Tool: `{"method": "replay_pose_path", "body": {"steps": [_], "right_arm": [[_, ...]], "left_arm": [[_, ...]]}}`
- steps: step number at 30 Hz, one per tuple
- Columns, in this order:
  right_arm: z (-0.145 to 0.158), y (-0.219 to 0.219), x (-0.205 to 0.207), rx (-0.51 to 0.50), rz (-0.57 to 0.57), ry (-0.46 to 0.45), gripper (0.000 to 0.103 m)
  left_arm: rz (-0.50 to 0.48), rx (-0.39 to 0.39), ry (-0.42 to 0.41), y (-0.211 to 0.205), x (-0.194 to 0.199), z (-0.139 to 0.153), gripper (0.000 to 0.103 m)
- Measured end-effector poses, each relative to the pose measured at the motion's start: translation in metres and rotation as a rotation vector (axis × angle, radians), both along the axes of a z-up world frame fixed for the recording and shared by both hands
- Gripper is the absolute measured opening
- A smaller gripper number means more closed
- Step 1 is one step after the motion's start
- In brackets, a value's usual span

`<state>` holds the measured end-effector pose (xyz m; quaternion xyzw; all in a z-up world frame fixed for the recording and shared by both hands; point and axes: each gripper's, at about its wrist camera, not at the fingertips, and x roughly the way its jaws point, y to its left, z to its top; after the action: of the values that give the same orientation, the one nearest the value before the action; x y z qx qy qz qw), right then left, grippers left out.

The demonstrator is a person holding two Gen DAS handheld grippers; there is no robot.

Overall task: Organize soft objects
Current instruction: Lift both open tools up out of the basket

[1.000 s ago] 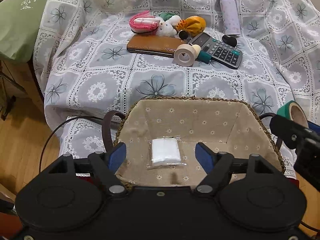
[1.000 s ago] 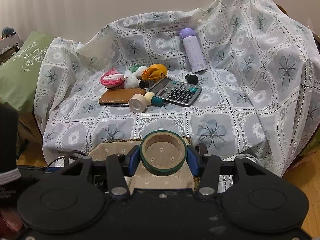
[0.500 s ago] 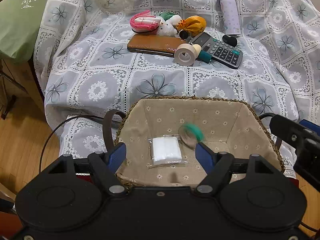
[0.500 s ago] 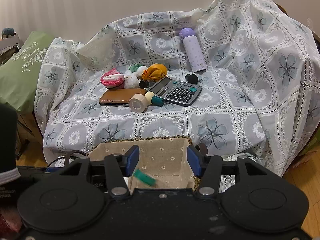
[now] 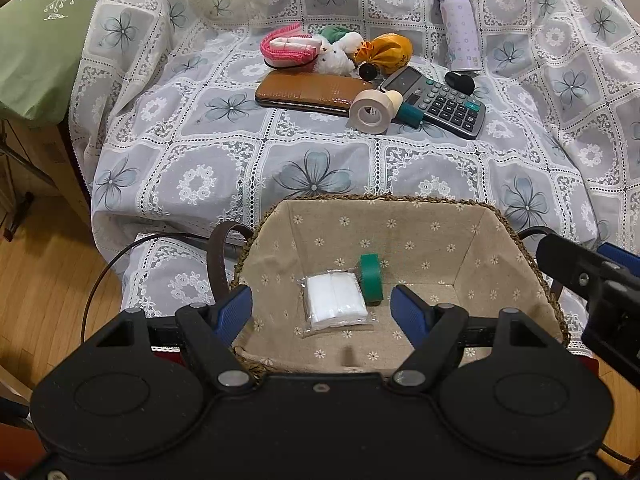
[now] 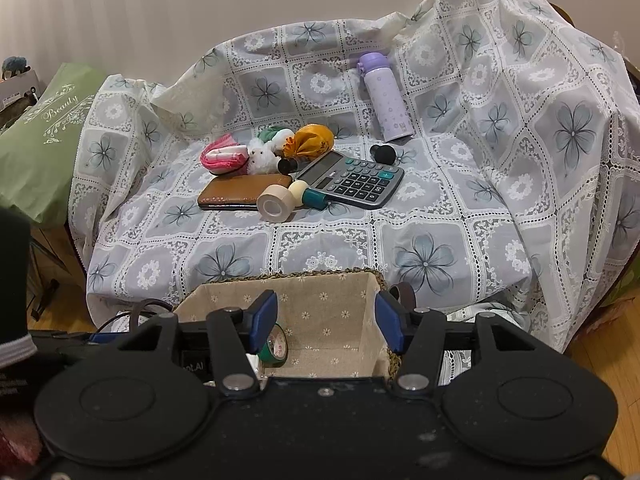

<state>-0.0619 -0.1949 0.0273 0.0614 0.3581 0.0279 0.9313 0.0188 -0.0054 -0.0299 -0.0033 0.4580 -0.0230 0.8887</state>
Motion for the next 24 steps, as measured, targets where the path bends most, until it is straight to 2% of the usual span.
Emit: {"method": "replay_pose_path", "body": {"steps": [24], "right_arm": [[-0.0028, -0.0004, 0.0, 0.009, -0.005, 0.011, 0.057]], "left_arm": [[0.016, 0.012, -0.024, 0.0025, -0.0004, 0.0049, 0.073]]}}
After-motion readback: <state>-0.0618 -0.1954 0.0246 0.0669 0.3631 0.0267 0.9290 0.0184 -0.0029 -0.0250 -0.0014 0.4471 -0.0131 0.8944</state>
